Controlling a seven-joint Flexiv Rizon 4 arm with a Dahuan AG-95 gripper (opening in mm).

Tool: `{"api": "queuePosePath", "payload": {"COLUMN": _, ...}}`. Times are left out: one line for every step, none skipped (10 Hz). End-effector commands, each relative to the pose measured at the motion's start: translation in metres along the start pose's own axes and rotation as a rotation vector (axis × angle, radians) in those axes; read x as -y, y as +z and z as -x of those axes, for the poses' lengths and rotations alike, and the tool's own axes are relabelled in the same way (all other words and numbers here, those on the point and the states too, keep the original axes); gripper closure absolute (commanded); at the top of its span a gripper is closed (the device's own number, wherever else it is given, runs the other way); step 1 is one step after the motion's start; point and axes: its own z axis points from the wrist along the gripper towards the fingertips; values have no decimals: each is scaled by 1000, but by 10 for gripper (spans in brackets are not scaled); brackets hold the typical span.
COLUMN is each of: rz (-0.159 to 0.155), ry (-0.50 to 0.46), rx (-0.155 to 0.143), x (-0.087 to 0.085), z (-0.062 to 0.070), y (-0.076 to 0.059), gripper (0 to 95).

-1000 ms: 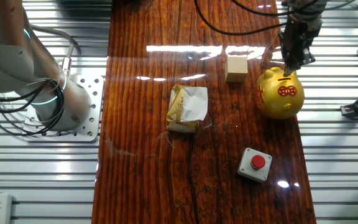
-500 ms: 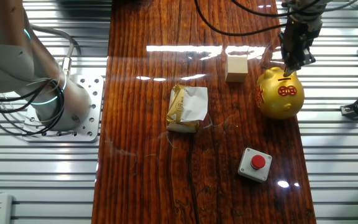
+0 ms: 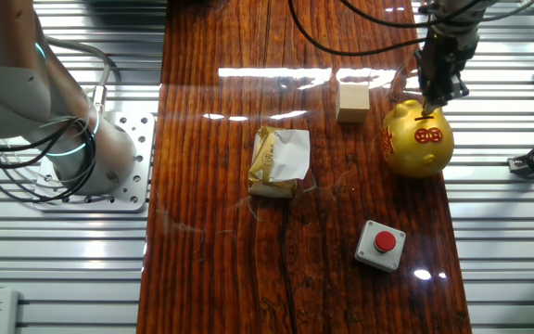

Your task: Drop coins into a piggy bank

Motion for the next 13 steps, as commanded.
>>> {"api": "queuePosePath", "payload": {"rz": 4, "ry": 7, "rx": 1, "x": 0, "z": 0, "y": 0, "gripper": 950}}
{"api": "queuePosePath", "payload": {"rz": 4, "ry": 8, "rx": 1, "x": 0, "z": 0, "y": 1, "gripper": 950}}
{"api": "queuePosePath", "payload": {"rz": 5, "ry": 11, "rx": 1, "x": 0, "z": 0, "y": 1, "gripper": 950}}
{"api": "queuePosePath", "payload": {"rz": 6, "ry": 13, "rx": 1, "x": 0, "z": 0, "y": 1, "gripper": 950}}
{"api": "queuePosePath", "payload": {"rz": 6, "ry": 13, "rx": 1, "x": 0, "z": 0, "y": 2, "gripper": 950}}
{"api": "queuePosePath", "payload": {"rz": 8, "ry": 15, "rx": 2, "x": 0, "z": 0, "y": 3, "gripper": 950}}
{"api": "queuePosePath", "payload": {"rz": 9, "ry": 15, "rx": 2, "x": 0, "z": 0, "y": 4, "gripper": 950}}
{"api": "queuePosePath", "payload": {"rz": 11, "ry": 15, "rx": 2, "x": 0, "z": 1, "y": 4, "gripper": 950}}
{"api": "queuePosePath", "payload": {"rz": 13, "ry": 17, "rx": 2, "x": -1, "z": 1, "y": 5, "gripper": 950}}
{"api": "queuePosePath", "payload": {"rz": 14, "ry": 17, "rx": 3, "x": -1, "z": 2, "y": 6, "gripper": 950}}
{"api": "queuePosePath", "payload": {"rz": 15, "ry": 15, "rx": 4, "x": -1, "z": 2, "y": 6, "gripper": 950}}
{"api": "queuePosePath", "payload": {"rz": 14, "ry": 15, "rx": 3, "x": -1, "z": 2, "y": 7, "gripper": 950}}
{"api": "queuePosePath", "payload": {"rz": 15, "ry": 15, "rx": 3, "x": -1, "z": 2, "y": 7, "gripper": 950}}
